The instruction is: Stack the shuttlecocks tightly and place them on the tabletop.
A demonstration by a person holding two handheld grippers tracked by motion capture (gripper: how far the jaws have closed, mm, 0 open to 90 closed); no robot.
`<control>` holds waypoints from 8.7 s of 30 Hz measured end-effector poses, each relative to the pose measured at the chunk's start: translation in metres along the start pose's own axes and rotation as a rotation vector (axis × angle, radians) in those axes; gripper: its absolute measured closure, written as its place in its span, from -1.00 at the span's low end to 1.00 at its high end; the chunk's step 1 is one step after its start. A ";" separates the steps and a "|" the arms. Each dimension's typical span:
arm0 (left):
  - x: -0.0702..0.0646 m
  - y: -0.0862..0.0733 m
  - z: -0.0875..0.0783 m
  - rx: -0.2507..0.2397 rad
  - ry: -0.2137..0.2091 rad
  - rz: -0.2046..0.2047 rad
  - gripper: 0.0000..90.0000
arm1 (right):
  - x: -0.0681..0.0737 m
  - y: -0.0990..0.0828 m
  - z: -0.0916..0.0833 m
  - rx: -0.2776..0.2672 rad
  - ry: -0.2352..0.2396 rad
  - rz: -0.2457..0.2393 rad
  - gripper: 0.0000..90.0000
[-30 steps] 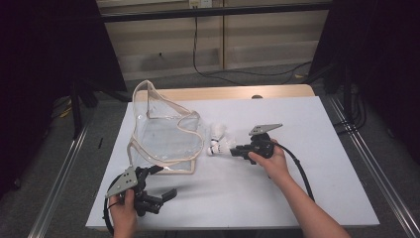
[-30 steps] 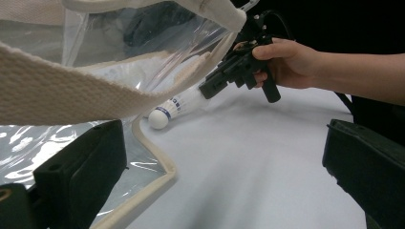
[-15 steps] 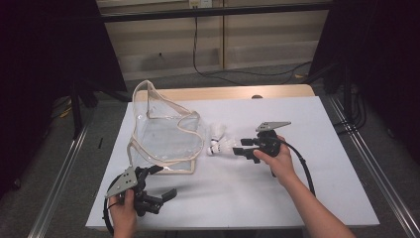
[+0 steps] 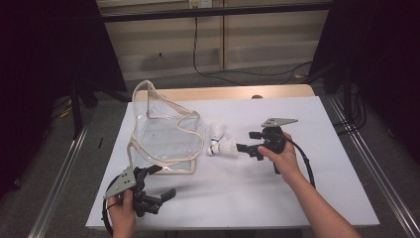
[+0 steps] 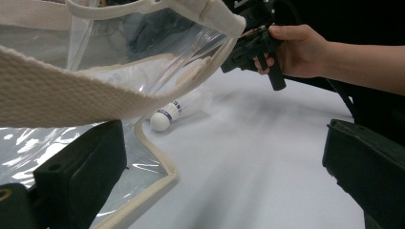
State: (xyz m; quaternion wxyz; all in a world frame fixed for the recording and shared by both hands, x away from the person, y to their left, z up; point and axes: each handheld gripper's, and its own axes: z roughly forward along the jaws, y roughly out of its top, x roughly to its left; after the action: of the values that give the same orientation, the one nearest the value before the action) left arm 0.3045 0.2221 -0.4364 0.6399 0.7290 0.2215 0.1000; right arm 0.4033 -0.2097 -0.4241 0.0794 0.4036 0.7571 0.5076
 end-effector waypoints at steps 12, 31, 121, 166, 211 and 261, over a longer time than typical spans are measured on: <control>-0.001 0.000 0.002 0.004 -0.003 0.001 -0.97 | -0.005 0.009 -0.004 -0.010 -0.047 -0.007 -0.86; -0.002 -0.002 -0.001 0.013 -0.003 -0.002 -0.97 | -0.010 0.020 0.005 0.001 -0.066 -0.038 -0.87; 0.001 -0.004 0.002 -0.005 -0.024 -0.018 -0.97 | -0.019 0.063 0.070 0.105 -0.049 -0.067 -0.84; 0.003 -0.006 0.004 0.011 -0.029 -0.022 -0.97 | -0.015 0.065 0.100 0.174 -0.018 -0.124 0.04; 0.003 -0.005 0.004 0.011 -0.027 -0.019 -0.97 | -0.016 0.069 0.077 0.201 -0.049 -0.140 0.88; 0.002 -0.004 0.004 0.001 -0.030 -0.010 -0.96 | -0.023 0.059 0.009 0.067 -0.068 -0.102 0.98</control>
State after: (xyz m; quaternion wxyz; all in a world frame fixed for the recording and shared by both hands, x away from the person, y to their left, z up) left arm 0.3072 0.2197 -0.4409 0.6431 0.7298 0.2156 0.0857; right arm 0.4549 -0.2097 -0.3856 0.1172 0.3838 0.7902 0.4633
